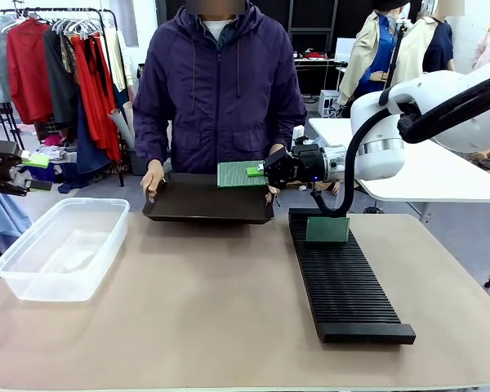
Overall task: Sort PCBs into racks and boxes based on the side picked up.
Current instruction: If the short side of the Blank PCB is picked up, insert it into the PCB Rack ; if the long side is picked up, place it in the Organizing box.
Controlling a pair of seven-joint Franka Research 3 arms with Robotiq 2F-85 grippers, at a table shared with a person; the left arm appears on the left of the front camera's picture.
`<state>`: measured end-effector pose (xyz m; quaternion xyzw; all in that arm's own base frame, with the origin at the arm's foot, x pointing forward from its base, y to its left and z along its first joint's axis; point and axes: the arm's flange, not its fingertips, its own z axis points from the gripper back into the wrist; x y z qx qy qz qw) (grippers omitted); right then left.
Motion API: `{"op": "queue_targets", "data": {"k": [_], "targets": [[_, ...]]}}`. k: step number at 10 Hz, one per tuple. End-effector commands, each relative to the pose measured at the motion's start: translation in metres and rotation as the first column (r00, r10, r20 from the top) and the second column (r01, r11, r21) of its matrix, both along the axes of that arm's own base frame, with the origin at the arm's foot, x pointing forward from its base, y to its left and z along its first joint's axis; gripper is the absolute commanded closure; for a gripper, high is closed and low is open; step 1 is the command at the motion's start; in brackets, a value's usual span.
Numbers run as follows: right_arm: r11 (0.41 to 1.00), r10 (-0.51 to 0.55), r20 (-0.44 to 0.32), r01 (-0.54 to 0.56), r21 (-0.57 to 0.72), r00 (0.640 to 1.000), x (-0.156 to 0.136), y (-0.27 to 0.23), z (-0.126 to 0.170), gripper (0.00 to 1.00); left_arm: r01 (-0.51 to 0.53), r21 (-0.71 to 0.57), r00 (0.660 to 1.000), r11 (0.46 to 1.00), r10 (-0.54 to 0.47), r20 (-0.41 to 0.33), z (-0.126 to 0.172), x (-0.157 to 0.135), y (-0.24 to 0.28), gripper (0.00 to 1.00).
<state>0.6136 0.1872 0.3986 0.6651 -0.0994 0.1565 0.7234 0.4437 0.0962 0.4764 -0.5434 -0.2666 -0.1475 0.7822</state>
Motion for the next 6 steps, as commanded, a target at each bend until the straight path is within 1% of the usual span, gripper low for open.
{"op": "queue_targets", "data": {"k": [1, 6], "targets": [[1.000, -0.006, 0.005, 0.006, -0.003, 1.000, -0.0015, 0.0006, 0.0022, 1.00, -0.001, -0.001, 1.000, 1.000, 0.001, 0.004, 0.0019, -0.0003, 0.0002, 0.00], [1.000, 0.000, 0.000, 0.000, 0.000, 1.000, 0.0000, 0.0000, 0.0000, 1.00, -0.001, -0.001, 1.000, 1.000, 0.001, 0.004, 0.0019, -0.0003, 0.0002, 0.00]]}}
